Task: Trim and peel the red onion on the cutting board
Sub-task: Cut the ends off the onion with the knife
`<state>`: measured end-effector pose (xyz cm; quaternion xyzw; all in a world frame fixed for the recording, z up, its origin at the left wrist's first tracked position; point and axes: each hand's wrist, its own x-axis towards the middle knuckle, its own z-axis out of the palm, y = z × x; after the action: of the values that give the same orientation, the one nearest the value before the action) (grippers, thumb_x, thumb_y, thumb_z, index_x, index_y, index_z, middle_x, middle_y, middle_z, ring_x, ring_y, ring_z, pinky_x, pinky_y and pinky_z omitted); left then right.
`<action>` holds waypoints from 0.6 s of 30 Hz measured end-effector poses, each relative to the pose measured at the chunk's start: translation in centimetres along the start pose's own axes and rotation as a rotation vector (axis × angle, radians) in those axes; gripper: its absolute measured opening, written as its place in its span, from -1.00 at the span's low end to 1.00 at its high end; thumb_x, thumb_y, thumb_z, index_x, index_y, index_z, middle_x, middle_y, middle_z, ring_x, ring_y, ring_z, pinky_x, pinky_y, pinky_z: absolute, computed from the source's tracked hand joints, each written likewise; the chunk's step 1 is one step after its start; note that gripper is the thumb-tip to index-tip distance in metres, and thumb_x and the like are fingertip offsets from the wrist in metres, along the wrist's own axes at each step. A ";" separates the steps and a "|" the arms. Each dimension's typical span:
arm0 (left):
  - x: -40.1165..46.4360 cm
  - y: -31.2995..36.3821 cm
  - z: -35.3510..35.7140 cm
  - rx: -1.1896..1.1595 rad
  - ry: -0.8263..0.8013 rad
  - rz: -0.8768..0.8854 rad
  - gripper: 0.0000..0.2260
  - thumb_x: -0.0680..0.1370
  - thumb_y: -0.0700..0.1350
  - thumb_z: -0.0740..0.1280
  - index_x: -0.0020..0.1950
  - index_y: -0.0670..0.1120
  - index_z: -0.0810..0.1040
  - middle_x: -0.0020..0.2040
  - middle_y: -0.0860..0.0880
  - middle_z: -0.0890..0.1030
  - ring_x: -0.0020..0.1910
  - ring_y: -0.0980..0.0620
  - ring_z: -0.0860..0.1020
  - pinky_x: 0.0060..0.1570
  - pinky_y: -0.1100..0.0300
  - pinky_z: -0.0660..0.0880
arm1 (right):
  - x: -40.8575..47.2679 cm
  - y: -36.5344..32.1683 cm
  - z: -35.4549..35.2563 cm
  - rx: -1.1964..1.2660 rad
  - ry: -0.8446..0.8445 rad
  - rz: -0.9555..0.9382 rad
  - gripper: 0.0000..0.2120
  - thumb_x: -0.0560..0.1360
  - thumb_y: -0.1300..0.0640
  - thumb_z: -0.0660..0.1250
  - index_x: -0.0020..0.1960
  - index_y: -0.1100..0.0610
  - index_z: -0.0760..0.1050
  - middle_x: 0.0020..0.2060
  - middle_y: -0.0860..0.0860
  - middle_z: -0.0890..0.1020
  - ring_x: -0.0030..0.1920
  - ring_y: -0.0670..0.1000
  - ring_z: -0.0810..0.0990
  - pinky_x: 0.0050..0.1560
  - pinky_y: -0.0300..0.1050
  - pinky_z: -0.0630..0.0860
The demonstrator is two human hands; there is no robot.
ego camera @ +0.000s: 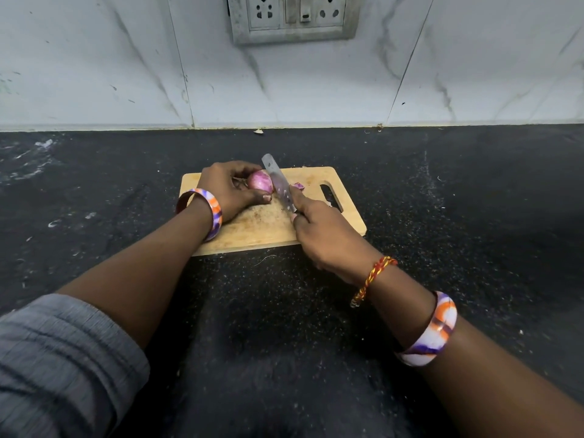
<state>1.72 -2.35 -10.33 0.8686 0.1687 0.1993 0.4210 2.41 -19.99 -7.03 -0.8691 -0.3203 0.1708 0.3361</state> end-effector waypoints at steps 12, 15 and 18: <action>-0.1 0.0 0.3 0.016 0.030 0.010 -0.51 0.26 -0.14 0.55 0.17 -0.12 0.58 0.10 -0.10 0.65 -0.04 0.07 0.55 0.01 0.26 0.44 | 1.6 -1.3 0.3 -0.233 -0.065 0.037 -0.45 0.56 0.26 0.03 0.50 0.06 -0.01 0.13 0.25 0.52 0.08 0.22 0.53 -0.02 -0.05 0.44; 0.0 -0.3 0.4 -0.006 0.047 0.006 -0.53 0.26 -0.16 0.55 0.16 -0.12 0.59 0.03 -0.05 0.65 -0.08 0.08 0.55 0.00 0.26 0.45 | -0.4 -1.5 1.1 -0.362 -0.062 0.063 -0.38 0.54 0.26 0.07 0.51 0.06 -0.11 0.16 0.22 0.48 0.13 0.21 0.50 0.10 0.07 0.46; 0.2 -0.7 0.5 -0.016 0.063 0.008 -0.54 0.26 -0.14 0.55 0.15 -0.11 0.60 -0.08 -0.04 0.63 -0.24 0.14 0.51 -0.08 0.27 0.46 | -0.3 -2.1 2.8 -0.516 0.015 0.057 -0.35 0.54 0.30 0.11 0.51 0.20 -0.16 0.23 0.20 0.45 0.21 0.18 0.47 0.12 0.03 0.45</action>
<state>2.06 -2.14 -11.16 0.8591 0.1769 0.2298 0.4216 -0.17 -17.71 -7.56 -0.9359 -0.3263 0.0862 0.1006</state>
